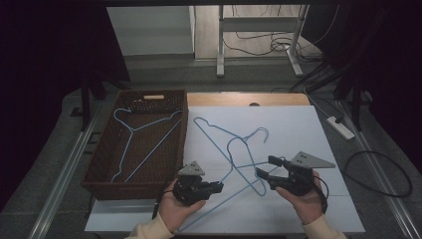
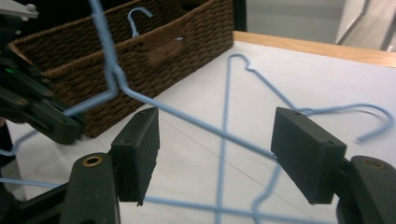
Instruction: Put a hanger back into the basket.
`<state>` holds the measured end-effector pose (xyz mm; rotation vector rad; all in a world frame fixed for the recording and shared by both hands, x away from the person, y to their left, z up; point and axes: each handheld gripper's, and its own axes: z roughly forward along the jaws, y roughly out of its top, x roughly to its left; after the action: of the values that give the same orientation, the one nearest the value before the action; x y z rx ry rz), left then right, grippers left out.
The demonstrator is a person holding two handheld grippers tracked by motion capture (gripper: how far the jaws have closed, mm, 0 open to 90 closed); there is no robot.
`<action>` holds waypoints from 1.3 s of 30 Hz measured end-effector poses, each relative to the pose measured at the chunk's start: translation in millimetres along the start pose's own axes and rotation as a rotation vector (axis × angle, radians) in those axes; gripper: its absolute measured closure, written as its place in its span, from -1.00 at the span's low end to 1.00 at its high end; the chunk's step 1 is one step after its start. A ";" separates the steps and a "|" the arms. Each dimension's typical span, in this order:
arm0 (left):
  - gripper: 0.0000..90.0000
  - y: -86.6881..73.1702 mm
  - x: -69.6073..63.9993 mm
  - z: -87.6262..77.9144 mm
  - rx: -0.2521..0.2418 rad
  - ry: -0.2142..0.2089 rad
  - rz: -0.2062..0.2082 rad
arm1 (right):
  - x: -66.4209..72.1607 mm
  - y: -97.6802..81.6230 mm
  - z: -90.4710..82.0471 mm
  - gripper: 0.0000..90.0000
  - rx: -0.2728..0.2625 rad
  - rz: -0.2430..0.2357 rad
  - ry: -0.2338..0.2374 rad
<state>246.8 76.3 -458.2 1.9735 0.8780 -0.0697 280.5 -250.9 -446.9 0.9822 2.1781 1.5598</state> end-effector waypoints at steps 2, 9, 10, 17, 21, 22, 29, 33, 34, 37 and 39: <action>0.91 5.7 0.9 -5.6 -0.012 -0.012 -0.007 | -4.9 -3.4 -5.8 -0.30 -0.013 0.005 -0.017; 0.91 31.7 16.6 -39.1 -0.099 -0.105 -0.083 | -15.8 -12.1 -13.3 -0.33 -0.010 0.030 -0.034; 0.91 35.7 18.4 -45.9 -0.115 -0.105 -0.084 | -16.4 -12.6 -13.5 -0.34 -0.007 0.030 -0.035; 0.91 55.8 34.4 -90.8 -0.177 -0.095 -0.065 | -19.0 -16.6 -9.2 -0.37 0.026 0.023 -0.047; 0.91 57.7 43.3 -106.5 -0.185 -0.075 -0.052 | -19.8 -18.6 -6.5 -0.38 0.045 0.011 -0.059; 0.91 57.8 47.0 -112.5 -0.189 -0.066 -0.049 | -20.2 -19.1 -5.8 -0.38 0.049 0.007 -0.063; 0.92 50.8 73.7 -145.2 -0.219 0.013 -0.057 | -21.2 -22.1 -2.7 -0.40 0.075 -0.012 -0.084; 0.92 43.5 86.5 -156.4 -0.230 0.032 -0.071 | -21.8 -23.7 -1.2 -0.40 0.085 -0.018 -0.091; 0.91 41.5 89.9 -159.3 -0.234 0.037 -0.076 | -21.9 -23.8 -1.0 -0.41 0.086 -0.019 -0.091; 0.92 35.6 100.3 -168.7 -0.246 0.058 -0.091 | -22.1 -24.2 -0.4 -0.42 0.088 -0.026 -0.092; 0.91 32.9 105.7 -173.7 -0.250 0.069 -0.099 | -21.8 -24.4 -0.1 -0.42 0.090 -0.035 -0.094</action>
<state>294.4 260.0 -378.0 1.7079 0.9804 0.0495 287.5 -270.0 -472.6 1.0170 2.2050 1.3817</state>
